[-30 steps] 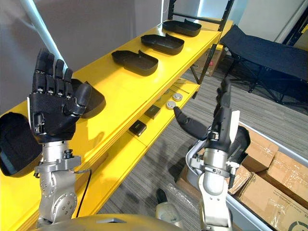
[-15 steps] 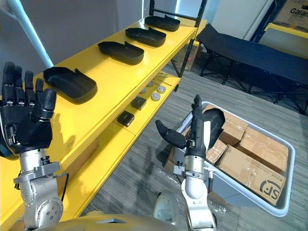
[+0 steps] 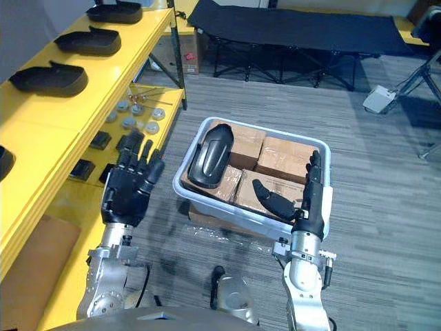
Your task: Walk over and take three plastic housings, then place them on the shelf
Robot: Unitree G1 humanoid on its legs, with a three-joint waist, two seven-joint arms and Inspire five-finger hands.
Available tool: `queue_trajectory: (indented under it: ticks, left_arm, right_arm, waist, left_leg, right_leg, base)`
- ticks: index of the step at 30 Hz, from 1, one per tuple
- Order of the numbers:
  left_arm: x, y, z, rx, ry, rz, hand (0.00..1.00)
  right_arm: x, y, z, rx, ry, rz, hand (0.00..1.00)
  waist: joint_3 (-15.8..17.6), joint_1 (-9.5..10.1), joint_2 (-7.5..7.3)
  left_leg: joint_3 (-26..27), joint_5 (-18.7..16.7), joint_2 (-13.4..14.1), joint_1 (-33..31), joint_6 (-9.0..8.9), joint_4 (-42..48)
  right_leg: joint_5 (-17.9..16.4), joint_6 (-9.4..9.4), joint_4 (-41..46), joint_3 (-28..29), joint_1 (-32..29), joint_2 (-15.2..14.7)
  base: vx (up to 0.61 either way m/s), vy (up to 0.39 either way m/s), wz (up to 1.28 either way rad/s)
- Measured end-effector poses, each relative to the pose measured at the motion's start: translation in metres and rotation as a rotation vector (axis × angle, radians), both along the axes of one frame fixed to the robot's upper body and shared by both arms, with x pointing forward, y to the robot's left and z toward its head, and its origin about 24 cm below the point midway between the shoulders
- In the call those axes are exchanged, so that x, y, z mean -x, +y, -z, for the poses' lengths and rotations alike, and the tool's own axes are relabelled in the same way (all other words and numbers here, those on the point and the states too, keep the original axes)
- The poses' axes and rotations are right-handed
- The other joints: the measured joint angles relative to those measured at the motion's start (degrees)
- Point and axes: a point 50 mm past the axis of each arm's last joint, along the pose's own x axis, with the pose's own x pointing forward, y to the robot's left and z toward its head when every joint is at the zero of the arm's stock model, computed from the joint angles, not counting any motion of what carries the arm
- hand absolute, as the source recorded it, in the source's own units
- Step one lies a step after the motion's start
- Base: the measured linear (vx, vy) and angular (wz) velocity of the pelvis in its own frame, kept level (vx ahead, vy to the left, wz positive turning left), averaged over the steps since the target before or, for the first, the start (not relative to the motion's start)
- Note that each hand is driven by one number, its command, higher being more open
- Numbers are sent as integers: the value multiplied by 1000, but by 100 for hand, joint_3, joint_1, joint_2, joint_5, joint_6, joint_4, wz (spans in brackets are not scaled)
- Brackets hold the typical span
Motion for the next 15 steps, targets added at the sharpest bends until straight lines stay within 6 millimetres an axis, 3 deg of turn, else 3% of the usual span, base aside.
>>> queue_trajectory:
  ticks: [1,3,4,7,9,12,13,15]
  left_arm:
    - [0,-1,-1,-3,-14,19,100]
    - [0,-2,-2,-9,-34,40,100]
    - [-1,-3,-2,-21,-34,60,100]
    - [-6,-9,-5,-55,-48,138,100]
    - [-11,-9,-8,-112,-65,162,100]
    - [-24,-9,-22,-180,-133,206,100]
    - [-28,-10,-26,-189,-149,216,100]
    - [-33,-10,-32,-204,-175,230,100]
  right_arm:
    - [-2,-2,11,-7,38,34,100]
    - [-11,-5,24,-11,82,76,100]
    - [-20,-7,35,-19,127,106,100]
    - [-37,-12,49,-67,190,168,100]
    - [-53,-16,48,-96,188,206,100]
    - [-95,-31,22,-110,105,302,100]
    - [-109,-39,10,-96,79,313,100]
    - [-136,-58,-25,-120,4,336,100]
  waist:
    - [-55,92,86]
    - [-129,204,205]
    - [-141,303,224]
    - [-136,396,239]
    - [-64,422,144]
    - [239,563,-26]
    - [360,631,-26]
    - [632,852,35]
  left_leg:
    - [-150,44,-207,-22,18,-409]
    - [-191,368,-351,-70,82,-925]
    - [-92,586,-428,-11,-41,-1113]
    - [-69,687,-653,-67,91,-1279]
    - [-137,709,-769,-133,173,-1281]
    - [-221,769,-873,-408,317,-1236]
    - [-219,770,-884,-511,333,-1160]
    - [-280,733,-897,-825,377,-900]
  right_leg:
    - [85,85,-95,30,3,-1]
    - [111,127,-67,107,-137,0]
    - [143,181,-63,203,-211,-53]
    - [330,334,-126,113,-296,-273]
    - [420,410,-278,14,-252,-384]
    - [611,471,-672,-354,-265,-562]
    - [610,466,-704,-691,-283,-684]
    - [995,456,-918,-1076,-313,-753]
  base:
    - [50,63,-19]
    - [45,105,-26]
    - [65,176,-27]
    - [43,143,2]
    - [0,159,24]
    - [-86,143,19]
    - [-115,134,4]
    - [-115,105,13]
